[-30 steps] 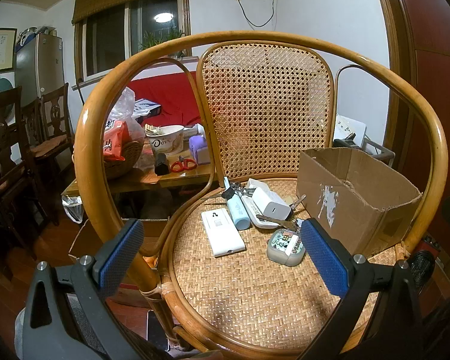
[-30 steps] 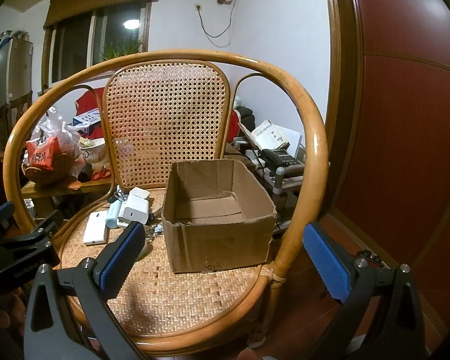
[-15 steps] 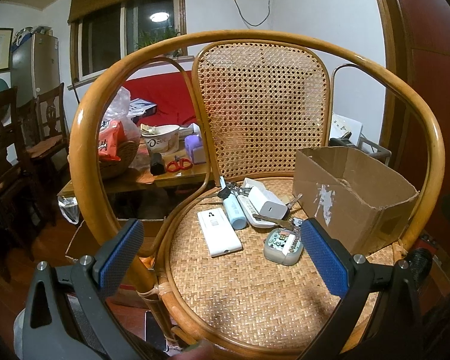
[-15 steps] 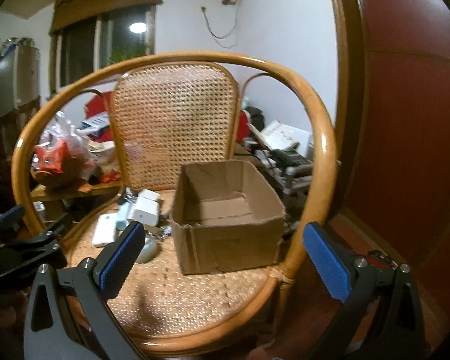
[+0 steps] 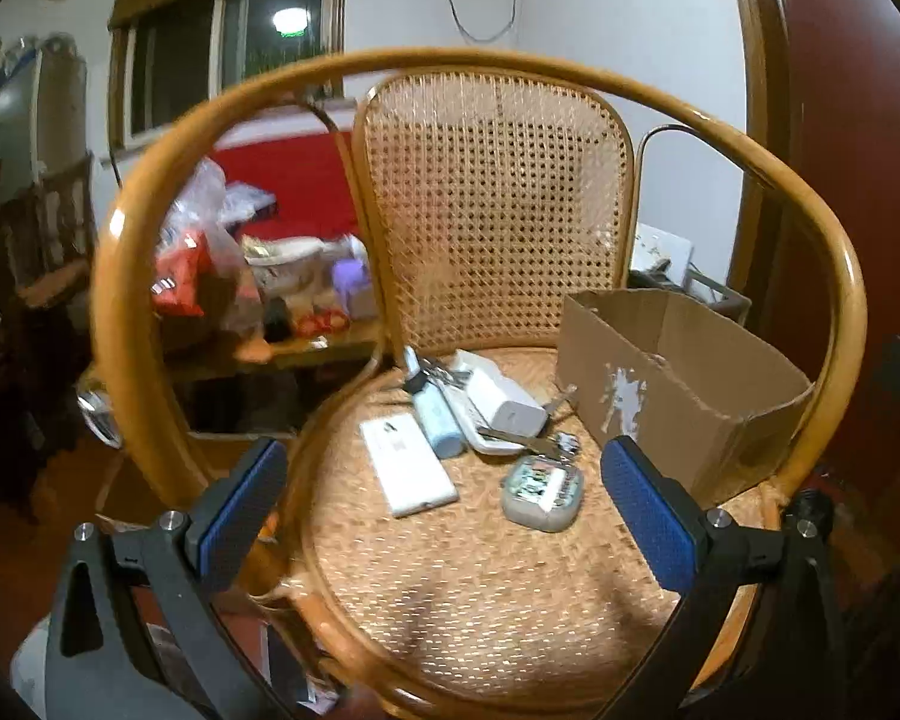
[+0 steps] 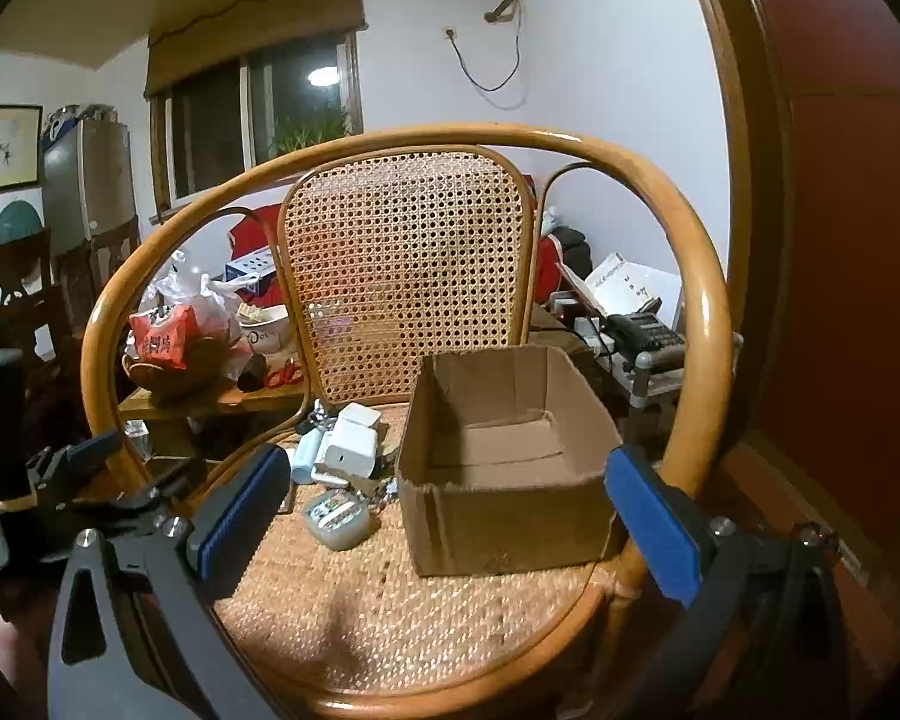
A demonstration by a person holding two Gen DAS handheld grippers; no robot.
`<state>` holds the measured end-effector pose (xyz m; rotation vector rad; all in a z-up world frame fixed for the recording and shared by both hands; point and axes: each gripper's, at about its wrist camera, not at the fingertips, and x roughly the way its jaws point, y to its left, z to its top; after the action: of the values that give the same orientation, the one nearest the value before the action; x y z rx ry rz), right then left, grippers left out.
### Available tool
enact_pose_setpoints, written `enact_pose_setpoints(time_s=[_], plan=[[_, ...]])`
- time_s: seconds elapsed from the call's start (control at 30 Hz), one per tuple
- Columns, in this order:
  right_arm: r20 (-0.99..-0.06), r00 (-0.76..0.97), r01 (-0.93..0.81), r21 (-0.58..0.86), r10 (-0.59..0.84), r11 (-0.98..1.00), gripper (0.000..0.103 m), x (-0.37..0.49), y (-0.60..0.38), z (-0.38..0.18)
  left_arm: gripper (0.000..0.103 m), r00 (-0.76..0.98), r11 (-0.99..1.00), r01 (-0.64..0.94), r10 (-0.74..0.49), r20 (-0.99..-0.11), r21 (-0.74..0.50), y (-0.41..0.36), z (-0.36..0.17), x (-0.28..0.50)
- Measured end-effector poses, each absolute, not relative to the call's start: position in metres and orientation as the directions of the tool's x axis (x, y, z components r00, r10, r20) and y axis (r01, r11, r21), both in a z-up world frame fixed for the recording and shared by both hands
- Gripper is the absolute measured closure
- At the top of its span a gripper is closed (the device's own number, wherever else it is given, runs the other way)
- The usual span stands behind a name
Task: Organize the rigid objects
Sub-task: 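Move the right gripper to the cardboard box wall and grasp it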
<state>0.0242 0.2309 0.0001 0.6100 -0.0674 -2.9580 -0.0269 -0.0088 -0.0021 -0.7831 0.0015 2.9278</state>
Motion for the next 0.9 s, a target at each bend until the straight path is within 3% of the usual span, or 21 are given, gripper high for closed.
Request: enact_pose_setpoints(time_s=[0.43,0.73,0.8,0.9], plan=[[-0.515,-0.843,0.133,0.072,-0.151,-0.988,0.000,-0.083,0.241,-0.006,0.000,-0.869,-0.996,-0.062,0.020,-0.494,0.068,-0.009,0.015,-0.096],[-0.621,-0.782,0.038,0.041,-0.055,-0.998,0.000,-0.145,0.260,-0.039,0.000,-0.858,-0.995,-0.064,0.017,-0.514,0.074,-0.016,0.005,-0.149],[-0.660,-0.751,0.011,0.040,-0.035,-0.999,0.006,-0.155,0.269,-0.051,0.000,-0.850,-0.993,-0.078,0.021,-0.526,0.087,-0.015,0.000,-0.157],[-0.709,-0.704,-0.021,0.065,-0.031,-0.998,0.032,-0.165,0.283,-0.065,0.000,-0.825,-0.992,-0.095,0.032,-0.564,0.083,-0.013,-0.010,-0.168]])
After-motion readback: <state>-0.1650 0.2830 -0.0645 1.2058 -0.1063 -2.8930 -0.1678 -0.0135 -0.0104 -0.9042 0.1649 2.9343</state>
